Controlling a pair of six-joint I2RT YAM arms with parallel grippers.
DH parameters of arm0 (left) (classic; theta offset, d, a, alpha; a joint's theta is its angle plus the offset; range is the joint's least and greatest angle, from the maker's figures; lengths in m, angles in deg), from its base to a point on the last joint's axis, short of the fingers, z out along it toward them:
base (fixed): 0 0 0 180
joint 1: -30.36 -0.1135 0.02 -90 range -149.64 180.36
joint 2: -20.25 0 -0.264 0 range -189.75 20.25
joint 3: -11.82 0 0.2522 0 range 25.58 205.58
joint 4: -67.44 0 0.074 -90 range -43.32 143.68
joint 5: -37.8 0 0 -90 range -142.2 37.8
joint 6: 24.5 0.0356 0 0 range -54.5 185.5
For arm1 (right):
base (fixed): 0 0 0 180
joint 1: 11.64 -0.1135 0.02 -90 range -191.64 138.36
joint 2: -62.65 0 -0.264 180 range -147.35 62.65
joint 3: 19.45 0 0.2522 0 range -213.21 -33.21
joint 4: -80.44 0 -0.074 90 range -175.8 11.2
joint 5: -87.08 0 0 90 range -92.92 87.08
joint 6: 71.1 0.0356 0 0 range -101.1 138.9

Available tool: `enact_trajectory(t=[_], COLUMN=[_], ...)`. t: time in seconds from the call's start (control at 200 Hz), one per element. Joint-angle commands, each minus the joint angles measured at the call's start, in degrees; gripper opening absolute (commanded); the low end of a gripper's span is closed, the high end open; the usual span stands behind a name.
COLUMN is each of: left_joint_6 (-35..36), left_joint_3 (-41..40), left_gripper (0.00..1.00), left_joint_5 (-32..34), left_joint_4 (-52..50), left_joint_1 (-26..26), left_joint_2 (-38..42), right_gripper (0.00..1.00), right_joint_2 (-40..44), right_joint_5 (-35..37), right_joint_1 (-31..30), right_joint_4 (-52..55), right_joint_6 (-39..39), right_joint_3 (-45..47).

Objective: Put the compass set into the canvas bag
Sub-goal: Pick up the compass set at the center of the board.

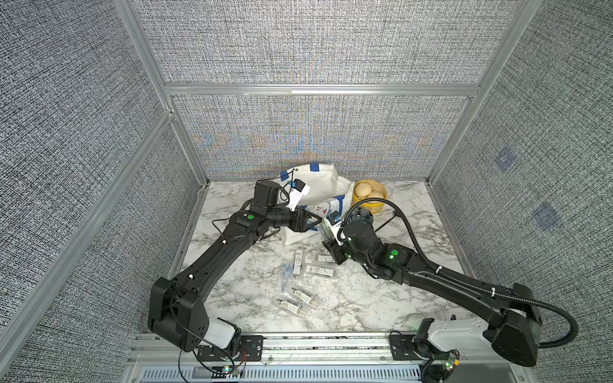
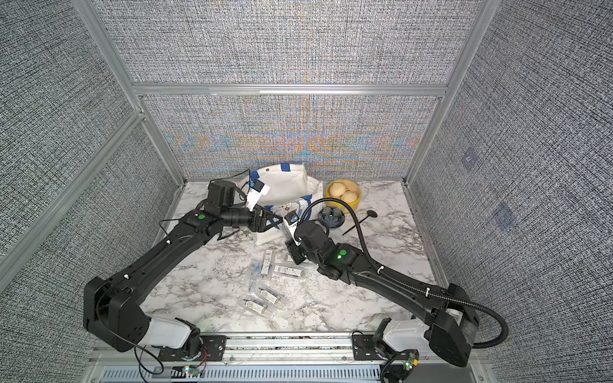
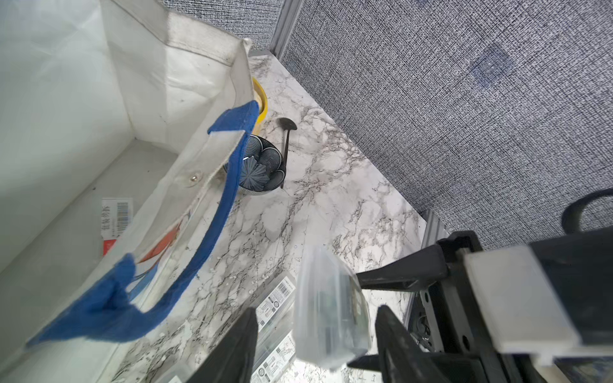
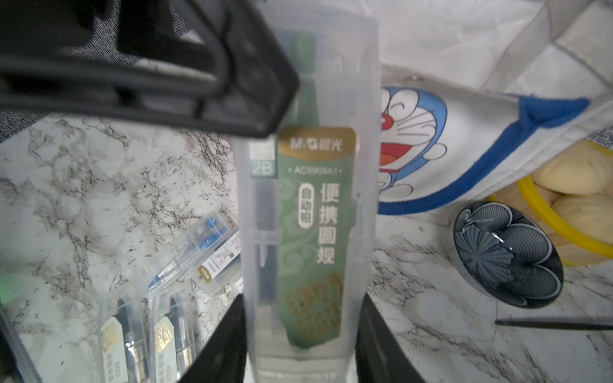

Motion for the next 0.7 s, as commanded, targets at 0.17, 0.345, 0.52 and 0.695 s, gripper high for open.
enact_trajectory(t=[0.17,0.345,0.52,0.695], left_joint_6=[-0.55,-1.01,-1.11,-1.32], left_joint_3=[1.41,1.31,1.31,1.29], left_gripper=[0.41,0.30,0.22,0.18], left_joint_5=[-4.35,-5.01,-4.70,-4.50], left_joint_4=[0.17,0.64,0.82,1.08], left_joint_1=[1.47,1.47,1.46,1.46], left_joint_2=[-2.12,-1.95,-1.82,-1.65], right_gripper=[0.28,0.28,0.28,0.53], right_joint_2=[-1.55,-2.14,-2.22,-2.30], right_joint_5=[-0.74,-0.91,-0.74,-0.58], right_joint_1=[-0.06,-0.06,-0.07,-0.10], right_joint_4=[-2.06,-2.17,-2.18,-2.26], right_joint_6=[-0.70,-0.37,-0.50,-1.07], right_joint_3=[-1.45,-1.61,-1.40,-1.02])
